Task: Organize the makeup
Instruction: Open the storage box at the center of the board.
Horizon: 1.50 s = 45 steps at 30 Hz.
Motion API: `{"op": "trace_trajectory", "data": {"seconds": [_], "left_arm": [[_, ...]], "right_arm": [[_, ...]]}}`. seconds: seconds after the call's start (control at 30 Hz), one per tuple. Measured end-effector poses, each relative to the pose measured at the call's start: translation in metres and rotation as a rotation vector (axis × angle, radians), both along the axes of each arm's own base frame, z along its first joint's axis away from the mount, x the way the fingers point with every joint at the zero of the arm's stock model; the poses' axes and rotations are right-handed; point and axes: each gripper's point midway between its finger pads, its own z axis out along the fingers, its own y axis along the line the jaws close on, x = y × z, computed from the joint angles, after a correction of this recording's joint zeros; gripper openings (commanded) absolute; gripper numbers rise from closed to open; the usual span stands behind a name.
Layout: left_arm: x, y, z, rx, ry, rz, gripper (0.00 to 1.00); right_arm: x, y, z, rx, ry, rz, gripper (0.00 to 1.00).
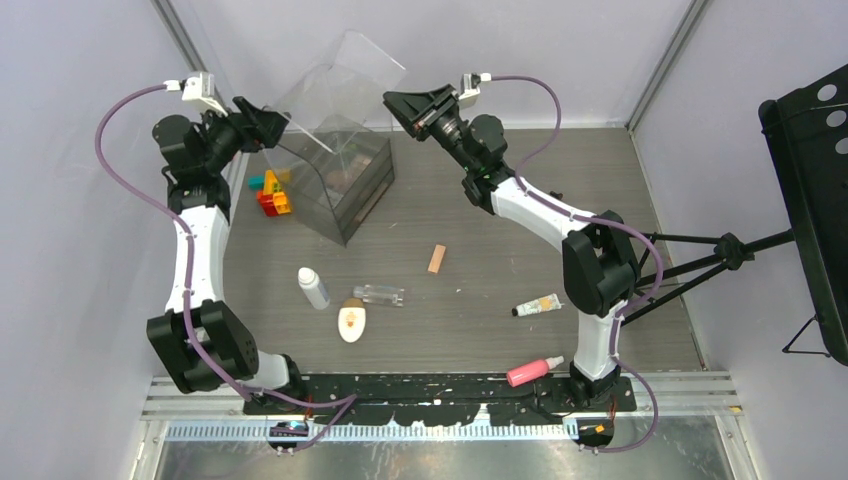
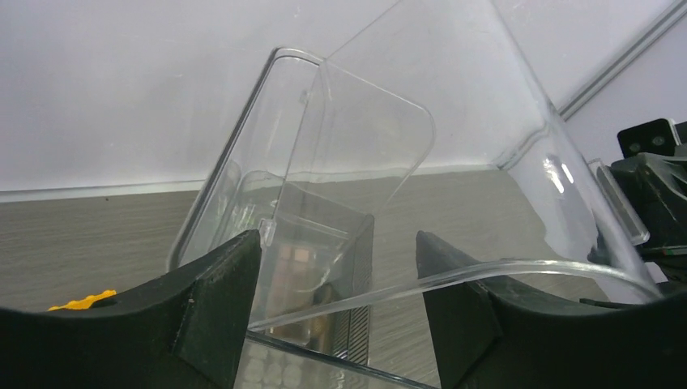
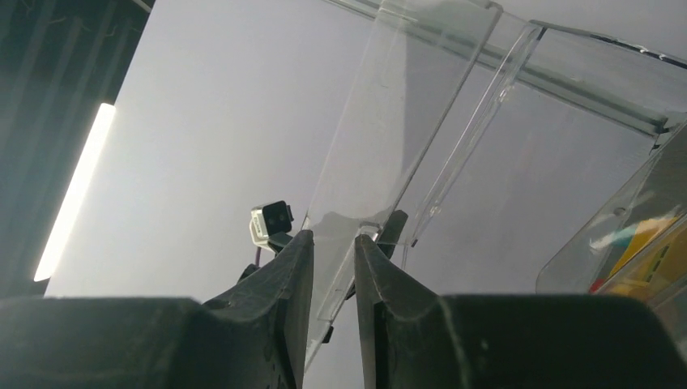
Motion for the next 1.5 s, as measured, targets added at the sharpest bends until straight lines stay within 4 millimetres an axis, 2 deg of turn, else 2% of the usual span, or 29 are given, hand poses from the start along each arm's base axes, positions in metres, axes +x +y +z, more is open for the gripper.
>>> {"op": "trace_trajectory", "data": {"seconds": [0.37,0.43,0.67,0.77,0.87,1.0,1.13,1.17,1.33,1.5], "left_arm": [[0.01,0.003,-0.002,-0.016,0.004,0.007,0.52],[0.012,0.004,-0.002,-0.016,0.001,0.011,0.48],[0.018,0.01,-0.002,-0.036,0.008,0.027,0.37],[0.02,0.011,-0.003,-0.041,0.007,0.033,0.33],[0.022,0.012,-0.003,-0.05,0.008,0.036,0.28],[0.023,0.012,-0.004,-0.067,0.016,0.037,0.24],[0.025,0.012,-0.006,-0.096,0.032,0.037,0.23],[0.025,0.012,-0.006,-0.108,0.038,0.037,0.25],[0.029,0.012,-0.005,-0.155,0.055,0.022,0.46],[0.028,0.009,-0.006,-0.189,0.07,-0.005,0.51]], "right_arm": [[-0.005,-0.001,0.002,-0.078,-0.038,-0.025,0.49],[-0.012,-0.007,0.013,-0.094,-0.065,-0.038,0.52],[-0.056,-0.042,0.072,-0.122,-0.222,-0.116,0.55],[-0.07,-0.055,0.082,-0.136,-0.264,-0.151,0.56],[-0.075,-0.062,0.077,-0.169,-0.275,-0.177,0.56],[-0.07,-0.062,0.052,-0.23,-0.242,-0.193,0.56],[-0.064,-0.06,0.026,-0.28,-0.199,-0.193,0.56],[-0.063,-0.059,0.019,-0.295,-0.185,-0.191,0.56],[-0.063,-0.059,0.013,-0.306,-0.178,-0.191,0.56],[-0.063,-0.059,0.011,-0.311,-0.177,-0.192,0.56]]}}
